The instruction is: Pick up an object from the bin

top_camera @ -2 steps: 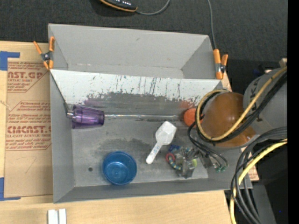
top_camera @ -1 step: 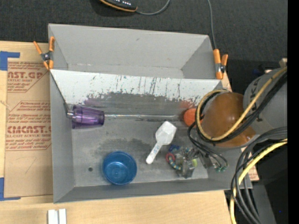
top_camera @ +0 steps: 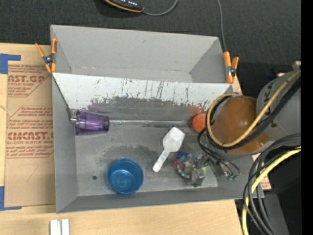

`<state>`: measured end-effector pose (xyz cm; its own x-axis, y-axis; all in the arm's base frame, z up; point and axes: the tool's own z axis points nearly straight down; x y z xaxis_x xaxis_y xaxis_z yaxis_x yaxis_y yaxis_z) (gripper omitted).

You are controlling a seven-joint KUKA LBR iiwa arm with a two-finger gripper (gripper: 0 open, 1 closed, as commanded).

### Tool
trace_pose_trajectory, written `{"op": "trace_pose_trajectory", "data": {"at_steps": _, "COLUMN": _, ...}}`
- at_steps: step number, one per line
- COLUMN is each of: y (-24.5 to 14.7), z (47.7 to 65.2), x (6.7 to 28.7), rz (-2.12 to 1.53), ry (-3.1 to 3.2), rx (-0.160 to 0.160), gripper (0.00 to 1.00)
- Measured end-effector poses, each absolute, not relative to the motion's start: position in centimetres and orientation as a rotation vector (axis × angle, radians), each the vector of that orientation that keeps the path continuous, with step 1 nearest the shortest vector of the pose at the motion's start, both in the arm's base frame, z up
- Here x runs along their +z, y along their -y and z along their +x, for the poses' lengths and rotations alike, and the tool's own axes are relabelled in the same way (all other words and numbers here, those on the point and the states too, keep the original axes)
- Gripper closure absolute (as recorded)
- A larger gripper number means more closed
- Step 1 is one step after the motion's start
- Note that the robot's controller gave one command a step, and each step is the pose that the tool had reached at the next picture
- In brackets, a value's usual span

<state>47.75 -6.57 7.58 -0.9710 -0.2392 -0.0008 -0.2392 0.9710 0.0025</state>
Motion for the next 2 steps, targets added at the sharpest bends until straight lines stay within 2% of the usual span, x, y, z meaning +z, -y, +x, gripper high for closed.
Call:
{"op": "trace_pose_trajectory", "data": {"at_steps": 1, "y": 6.59, "z": 47.97, "x": 13.03, "rz": -0.377, "ry": -3.11, "rx": 0.001, "gripper": 1.0}}
{"op": "trace_pose_trajectory", "data": {"at_steps": 2, "y": 6.57, "z": 47.87, "x": 12.7, "rz": -0.378, "ry": -3.114, "rx": 0.002, "gripper": 1.0}}
